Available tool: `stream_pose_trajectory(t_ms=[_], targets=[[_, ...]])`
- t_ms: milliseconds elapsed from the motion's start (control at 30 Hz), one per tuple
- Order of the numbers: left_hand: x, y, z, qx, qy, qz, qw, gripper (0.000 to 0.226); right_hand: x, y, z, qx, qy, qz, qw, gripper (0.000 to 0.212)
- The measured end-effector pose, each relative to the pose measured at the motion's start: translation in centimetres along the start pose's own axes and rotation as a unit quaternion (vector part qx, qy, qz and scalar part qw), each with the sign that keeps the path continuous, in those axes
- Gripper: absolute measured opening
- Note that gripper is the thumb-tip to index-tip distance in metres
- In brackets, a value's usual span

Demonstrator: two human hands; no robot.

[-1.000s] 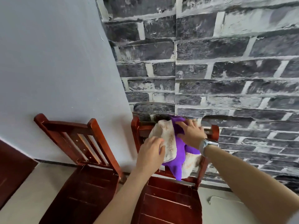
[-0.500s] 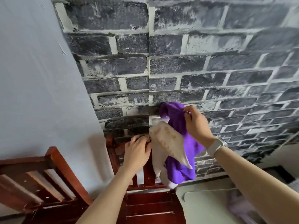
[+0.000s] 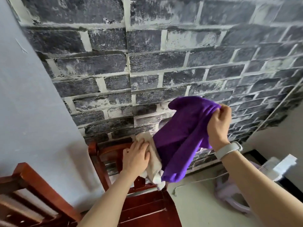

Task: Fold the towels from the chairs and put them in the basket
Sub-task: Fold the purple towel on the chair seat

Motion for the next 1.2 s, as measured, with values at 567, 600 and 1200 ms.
stream_pose_trajectory(t_ms=[567, 600, 1200], targets=[[3.3, -0.8, 13.3, -0.083, 0.277, -0.017, 0.957, 0.047, 8.2, -4.5, 2.6, 0.031, 0.148, -0.087, 0.985, 0.016], [3.6, -0.4, 15.0, -0.090, 0.329, -0.054, 0.939, 0.050, 8.5, -4.9, 2.0, 0.041, 0.158, -0.089, 0.982, 0.015], [5.8, -3.6, 20.8, 0.077, 0.533, -0.159, 0.827, 0.013, 14.9, -7.4, 5.1, -0.004, 0.312, -0.219, 0.925, 0.016]])
Point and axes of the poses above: each hand's wrist, its own y-axis away from the middle knuckle, its own x-axis out of the back of the hand, z = x × y, the point moved 3 cm from there along -y, towards the middle knuckle, and after that the axes turned 13 degrees about z, right-handed, at the moved point
